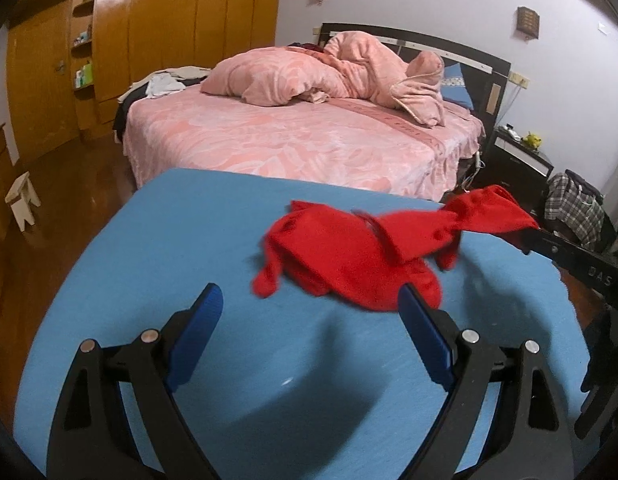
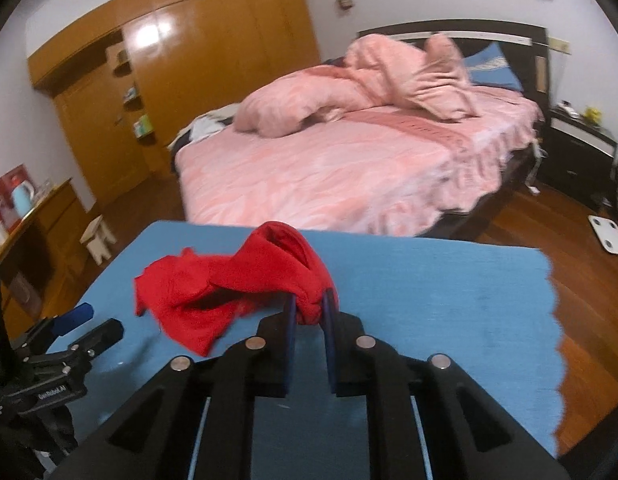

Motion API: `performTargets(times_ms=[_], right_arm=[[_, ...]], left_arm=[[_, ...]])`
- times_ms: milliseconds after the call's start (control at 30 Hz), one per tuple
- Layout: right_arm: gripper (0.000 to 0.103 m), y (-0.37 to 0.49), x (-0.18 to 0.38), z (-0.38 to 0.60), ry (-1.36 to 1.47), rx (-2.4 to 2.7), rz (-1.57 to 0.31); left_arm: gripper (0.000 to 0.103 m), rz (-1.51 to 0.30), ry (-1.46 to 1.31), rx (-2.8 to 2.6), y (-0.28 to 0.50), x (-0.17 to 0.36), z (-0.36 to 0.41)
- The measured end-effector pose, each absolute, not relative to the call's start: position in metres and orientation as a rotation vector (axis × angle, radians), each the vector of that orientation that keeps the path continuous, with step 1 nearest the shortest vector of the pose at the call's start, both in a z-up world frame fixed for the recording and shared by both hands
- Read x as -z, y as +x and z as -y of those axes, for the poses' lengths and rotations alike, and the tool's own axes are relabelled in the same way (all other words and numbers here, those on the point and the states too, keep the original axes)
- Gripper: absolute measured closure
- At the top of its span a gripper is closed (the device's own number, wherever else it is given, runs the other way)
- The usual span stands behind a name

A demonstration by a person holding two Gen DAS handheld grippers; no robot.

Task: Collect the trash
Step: 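Grasp the other red cloth piece with the left tool while the right holds its piece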

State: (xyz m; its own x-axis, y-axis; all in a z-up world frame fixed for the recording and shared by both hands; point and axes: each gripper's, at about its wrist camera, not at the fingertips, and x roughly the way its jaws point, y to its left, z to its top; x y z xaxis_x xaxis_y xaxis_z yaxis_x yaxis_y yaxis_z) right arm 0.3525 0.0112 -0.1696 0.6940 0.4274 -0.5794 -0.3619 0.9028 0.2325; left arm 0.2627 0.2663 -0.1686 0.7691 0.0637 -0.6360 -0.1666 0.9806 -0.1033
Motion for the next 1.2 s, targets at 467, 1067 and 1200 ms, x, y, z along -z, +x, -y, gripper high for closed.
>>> performTargets(times_ms=[467,1067,1200], right_arm=[[0.09,0.359,0.189,0.009,0.108,-0.415,-0.716],[0.09,0.338,0.183,0.009,0.12,-0.443,-0.716],[0.09,0.333,0.17,0.013,0.125,-0.451,-0.701]], left_arm=[[0.046,-0.869,-0.132,-0.054,0.33,0.201,-0.236],[0.099,-0.686,-0.162,-0.081,0.287,0.16,-0.238],[0.099,-0.645,-0.147,-0.083,0.277,0.14,-0.237]])
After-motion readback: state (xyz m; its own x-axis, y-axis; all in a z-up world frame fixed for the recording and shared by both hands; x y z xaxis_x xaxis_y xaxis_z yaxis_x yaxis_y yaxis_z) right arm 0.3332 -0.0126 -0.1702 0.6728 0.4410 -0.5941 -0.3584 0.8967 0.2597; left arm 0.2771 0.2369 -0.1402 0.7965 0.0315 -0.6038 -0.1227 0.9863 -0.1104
